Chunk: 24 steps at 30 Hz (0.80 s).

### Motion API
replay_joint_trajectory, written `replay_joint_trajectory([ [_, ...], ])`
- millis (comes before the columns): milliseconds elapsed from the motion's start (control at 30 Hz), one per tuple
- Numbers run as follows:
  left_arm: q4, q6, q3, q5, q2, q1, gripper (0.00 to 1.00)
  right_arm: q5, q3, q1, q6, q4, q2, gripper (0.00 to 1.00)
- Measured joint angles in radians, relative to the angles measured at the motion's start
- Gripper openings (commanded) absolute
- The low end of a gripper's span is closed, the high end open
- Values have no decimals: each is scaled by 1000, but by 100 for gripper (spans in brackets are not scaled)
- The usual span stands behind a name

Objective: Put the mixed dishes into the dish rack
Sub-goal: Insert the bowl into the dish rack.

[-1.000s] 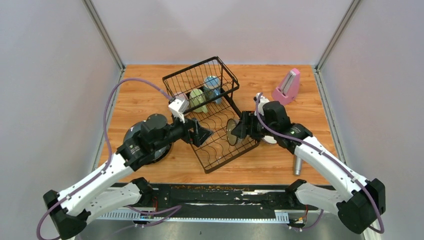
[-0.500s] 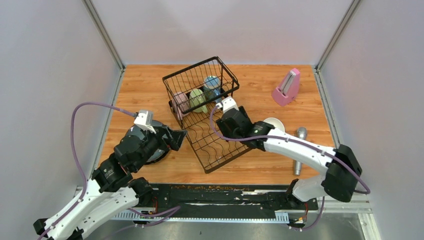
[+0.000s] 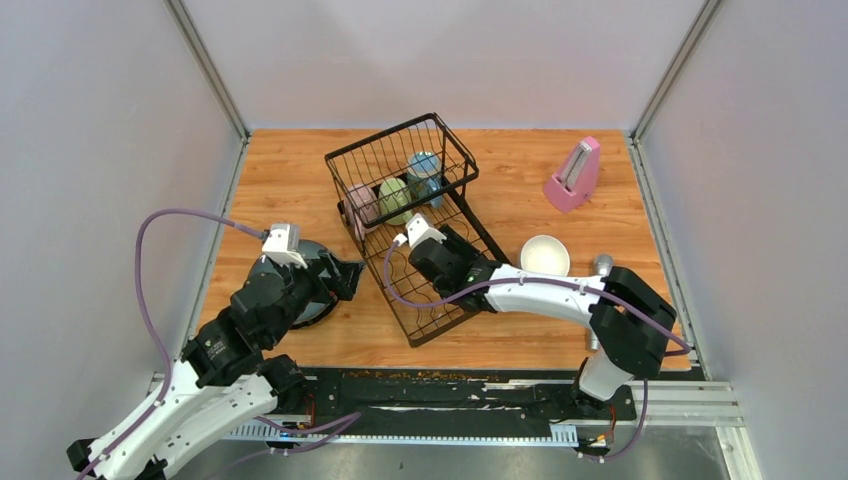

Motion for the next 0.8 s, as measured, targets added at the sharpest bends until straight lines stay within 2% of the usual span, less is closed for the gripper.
replay_joint_trajectory([
  [267,-8,0,0,-16,-11,0,100,-31,-9,19,8,26,7,49],
  [533,-3,0,0,3,23,0,100,-290,5,35,150,-59,-91,62],
  [700,14,-1,0,21,53,0,100,-362,17,46,226,-119,-118,70],
  [800,26,-1,0,26,55,0,100,-359,14,43,280,-147,-198,77],
])
